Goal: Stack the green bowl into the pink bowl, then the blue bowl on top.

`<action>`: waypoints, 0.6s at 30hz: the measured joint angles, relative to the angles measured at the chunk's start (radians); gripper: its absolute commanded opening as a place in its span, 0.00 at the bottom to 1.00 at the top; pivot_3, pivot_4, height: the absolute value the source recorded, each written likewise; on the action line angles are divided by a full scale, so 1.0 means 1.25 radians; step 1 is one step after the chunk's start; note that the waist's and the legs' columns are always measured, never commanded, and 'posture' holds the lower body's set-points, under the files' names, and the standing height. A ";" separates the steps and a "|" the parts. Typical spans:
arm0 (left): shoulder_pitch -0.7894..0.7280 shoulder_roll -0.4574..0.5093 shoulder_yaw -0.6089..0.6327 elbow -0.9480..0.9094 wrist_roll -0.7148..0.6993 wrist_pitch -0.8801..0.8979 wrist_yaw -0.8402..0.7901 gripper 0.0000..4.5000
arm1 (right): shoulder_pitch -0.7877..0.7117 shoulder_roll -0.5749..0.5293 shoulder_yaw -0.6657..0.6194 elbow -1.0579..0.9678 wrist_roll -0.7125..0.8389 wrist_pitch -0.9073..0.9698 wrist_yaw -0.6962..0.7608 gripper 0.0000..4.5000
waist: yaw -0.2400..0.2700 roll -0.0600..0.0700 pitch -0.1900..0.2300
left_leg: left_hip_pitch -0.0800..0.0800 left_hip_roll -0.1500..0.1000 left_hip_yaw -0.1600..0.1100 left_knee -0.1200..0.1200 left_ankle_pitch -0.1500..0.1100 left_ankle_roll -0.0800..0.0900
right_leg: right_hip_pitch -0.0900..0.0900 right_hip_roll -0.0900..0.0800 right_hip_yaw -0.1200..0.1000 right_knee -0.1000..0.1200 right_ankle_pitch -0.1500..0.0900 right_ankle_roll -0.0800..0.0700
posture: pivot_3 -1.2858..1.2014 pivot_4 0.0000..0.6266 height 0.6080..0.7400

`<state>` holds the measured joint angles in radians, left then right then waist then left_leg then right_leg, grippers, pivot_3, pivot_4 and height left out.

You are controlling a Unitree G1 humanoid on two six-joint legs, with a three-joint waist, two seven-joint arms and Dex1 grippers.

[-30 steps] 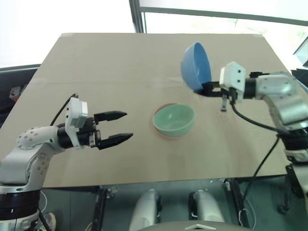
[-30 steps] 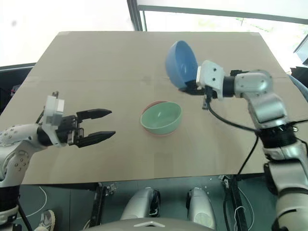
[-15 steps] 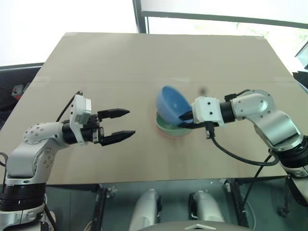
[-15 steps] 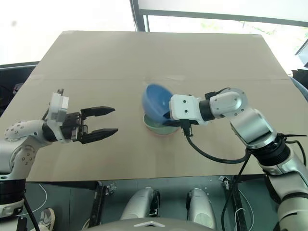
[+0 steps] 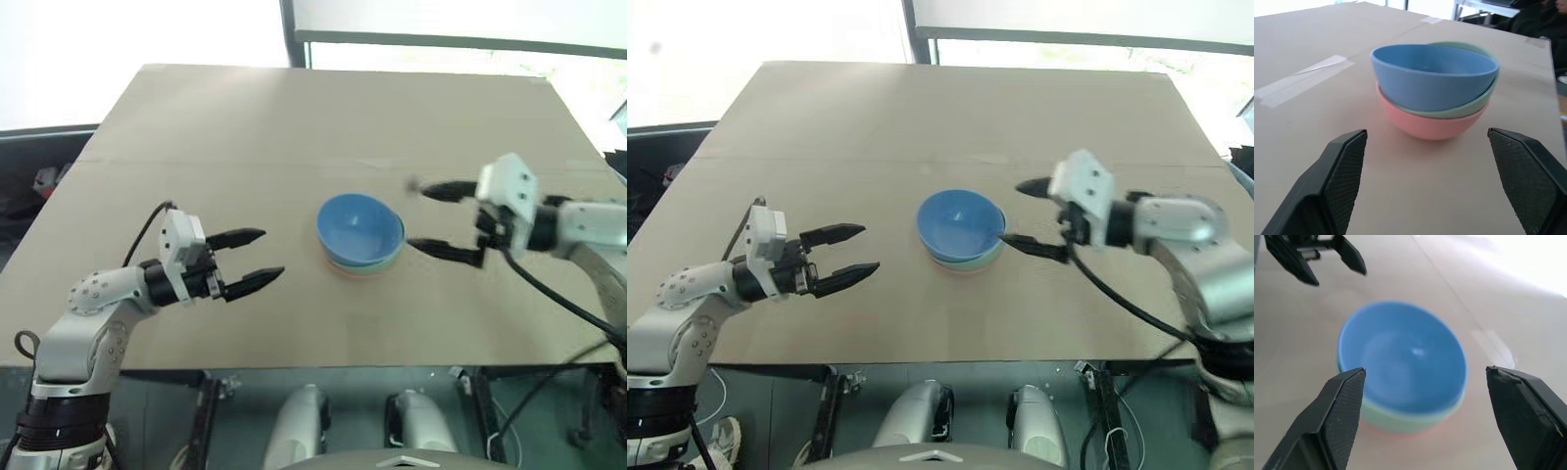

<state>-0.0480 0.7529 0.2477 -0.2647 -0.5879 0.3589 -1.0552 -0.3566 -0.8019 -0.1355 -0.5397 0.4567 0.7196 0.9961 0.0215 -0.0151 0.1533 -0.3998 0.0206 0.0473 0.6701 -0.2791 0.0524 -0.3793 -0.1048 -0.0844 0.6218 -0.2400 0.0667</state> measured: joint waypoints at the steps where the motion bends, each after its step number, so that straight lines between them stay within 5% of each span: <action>1: 0.012 0.000 0.002 -0.001 0.011 -0.005 0.011 0.97 | 0.047 -0.010 -0.042 -0.006 0.013 0.013 0.000 0.99 | 0.001 0.000 0.000 | 0.000 0.000 0.001 0.000 0.000 0.000 | 0.000 0.000 0.000 0.000 0.000 0.000 | 0.52 0.24 1.00; 10: 0.055 0.085 0.078 -0.024 -0.012 0.025 -0.021 0.97 | 0.406 -0.073 -0.362 -0.079 0.072 0.027 0.047 0.99 | -0.006 0.000 -0.001 | 0.004 0.001 0.002 0.001 0.000 0.000 | 0.001 0.001 0.004 0.001 0.000 0.000 | 0.52 0.24 1.00; 18: 0.058 0.104 0.094 -0.025 -0.035 0.042 -0.049 0.97 | 0.461 -0.072 -0.447 -0.098 0.135 0.032 0.035 0.99 | -0.005 -0.001 -0.001 | 0.004 0.001 0.002 0.001 0.000 0.000 | 0.001 0.001 0.004 0.000 0.000 0.000 | 0.52 0.24 1.00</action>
